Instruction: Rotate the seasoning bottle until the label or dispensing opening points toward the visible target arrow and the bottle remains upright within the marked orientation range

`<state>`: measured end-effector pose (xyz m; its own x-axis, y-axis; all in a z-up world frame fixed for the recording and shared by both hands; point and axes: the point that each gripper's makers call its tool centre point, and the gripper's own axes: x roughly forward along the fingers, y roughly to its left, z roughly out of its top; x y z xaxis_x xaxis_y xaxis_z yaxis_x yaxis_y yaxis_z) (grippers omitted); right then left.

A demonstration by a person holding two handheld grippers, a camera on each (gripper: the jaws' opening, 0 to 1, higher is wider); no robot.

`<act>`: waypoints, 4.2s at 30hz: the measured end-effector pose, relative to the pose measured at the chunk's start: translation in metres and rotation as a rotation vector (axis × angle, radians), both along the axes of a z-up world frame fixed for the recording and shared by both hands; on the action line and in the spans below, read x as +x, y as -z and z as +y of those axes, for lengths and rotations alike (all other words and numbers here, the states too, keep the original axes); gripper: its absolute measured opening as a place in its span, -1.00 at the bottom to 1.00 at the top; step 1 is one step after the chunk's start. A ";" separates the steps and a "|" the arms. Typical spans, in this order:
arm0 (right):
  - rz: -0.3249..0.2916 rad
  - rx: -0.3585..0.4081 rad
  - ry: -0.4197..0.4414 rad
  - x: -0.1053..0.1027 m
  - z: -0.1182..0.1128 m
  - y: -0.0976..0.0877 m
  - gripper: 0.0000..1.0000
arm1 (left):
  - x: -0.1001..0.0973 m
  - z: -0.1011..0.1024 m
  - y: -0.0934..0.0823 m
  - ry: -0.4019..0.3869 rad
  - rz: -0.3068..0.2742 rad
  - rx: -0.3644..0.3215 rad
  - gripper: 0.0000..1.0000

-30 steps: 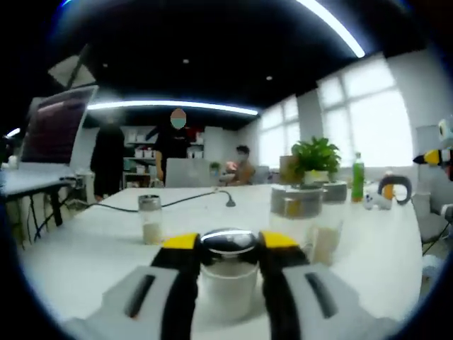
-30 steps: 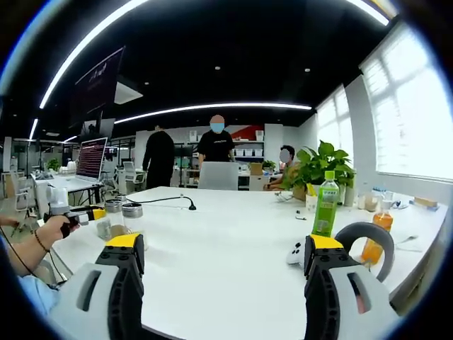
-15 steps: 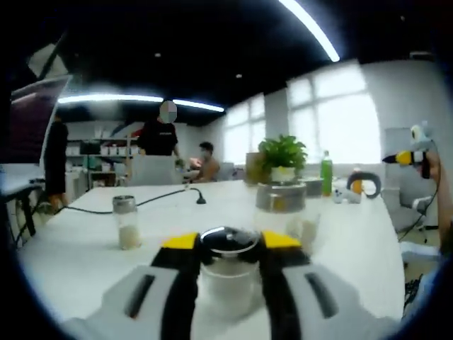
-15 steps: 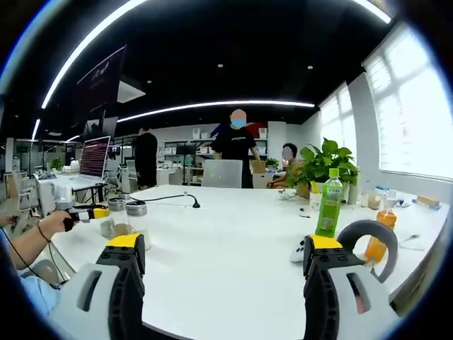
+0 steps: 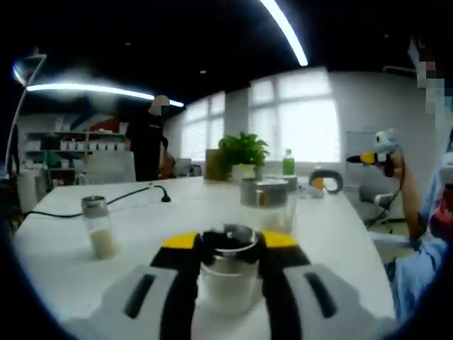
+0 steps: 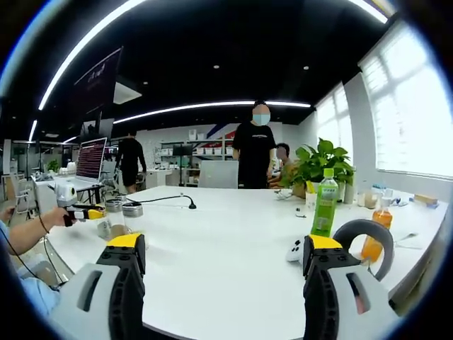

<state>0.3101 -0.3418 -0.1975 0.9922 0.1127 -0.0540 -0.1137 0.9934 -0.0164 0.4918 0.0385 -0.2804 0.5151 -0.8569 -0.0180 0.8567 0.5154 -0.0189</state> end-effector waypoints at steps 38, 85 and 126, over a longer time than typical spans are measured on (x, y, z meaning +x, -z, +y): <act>0.001 0.004 0.002 -0.002 -0.004 0.000 0.91 | -0.021 0.010 -0.012 0.103 -0.090 0.034 -0.21; 0.031 -0.013 -0.041 0.003 0.016 0.009 0.89 | -0.011 0.042 -0.019 -0.838 -0.047 -0.136 -0.06; 0.045 -0.023 -0.077 0.004 0.028 0.012 0.88 | 0.005 0.021 -0.006 -0.721 -0.019 -0.135 -0.32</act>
